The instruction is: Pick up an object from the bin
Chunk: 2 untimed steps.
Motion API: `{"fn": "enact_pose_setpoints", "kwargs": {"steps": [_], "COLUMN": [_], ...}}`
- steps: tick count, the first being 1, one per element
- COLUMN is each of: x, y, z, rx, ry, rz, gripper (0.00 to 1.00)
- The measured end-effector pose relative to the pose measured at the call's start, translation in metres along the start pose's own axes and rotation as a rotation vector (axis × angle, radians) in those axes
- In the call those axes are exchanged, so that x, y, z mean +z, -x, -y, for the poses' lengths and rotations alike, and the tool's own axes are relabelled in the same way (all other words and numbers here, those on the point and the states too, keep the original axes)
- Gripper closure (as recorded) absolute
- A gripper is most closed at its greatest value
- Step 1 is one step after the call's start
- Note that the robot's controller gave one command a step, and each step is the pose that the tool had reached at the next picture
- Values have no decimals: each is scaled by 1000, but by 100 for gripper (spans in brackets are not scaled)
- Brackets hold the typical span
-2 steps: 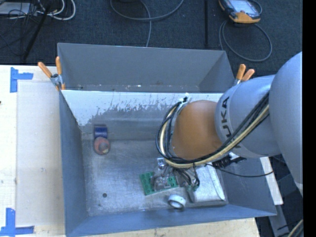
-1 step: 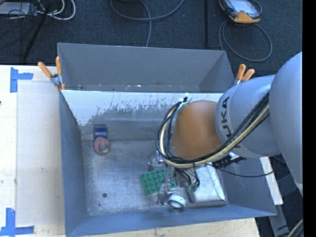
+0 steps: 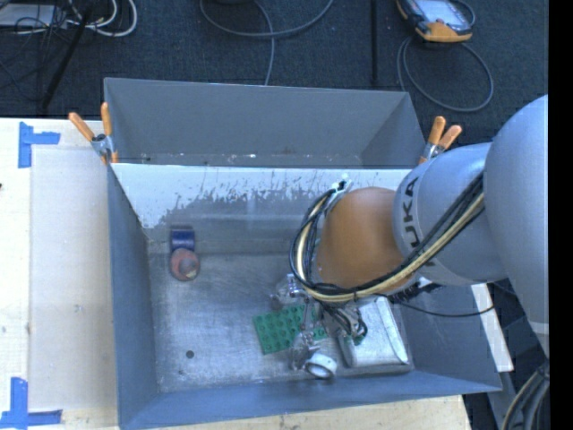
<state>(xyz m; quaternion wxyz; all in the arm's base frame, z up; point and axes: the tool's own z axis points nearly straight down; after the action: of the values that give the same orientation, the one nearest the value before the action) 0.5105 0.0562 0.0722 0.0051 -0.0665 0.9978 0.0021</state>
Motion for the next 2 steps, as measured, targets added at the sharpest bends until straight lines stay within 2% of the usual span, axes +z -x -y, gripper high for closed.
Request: {"fn": "enact_pose_setpoints", "kwargs": {"steps": [1, 2], "x": [-2, -154], "y": [0, -36], "z": [0, 57], "rx": [1, -192], "ry": [0, -5], "rz": [0, -5], "gripper": [100, 100]}}
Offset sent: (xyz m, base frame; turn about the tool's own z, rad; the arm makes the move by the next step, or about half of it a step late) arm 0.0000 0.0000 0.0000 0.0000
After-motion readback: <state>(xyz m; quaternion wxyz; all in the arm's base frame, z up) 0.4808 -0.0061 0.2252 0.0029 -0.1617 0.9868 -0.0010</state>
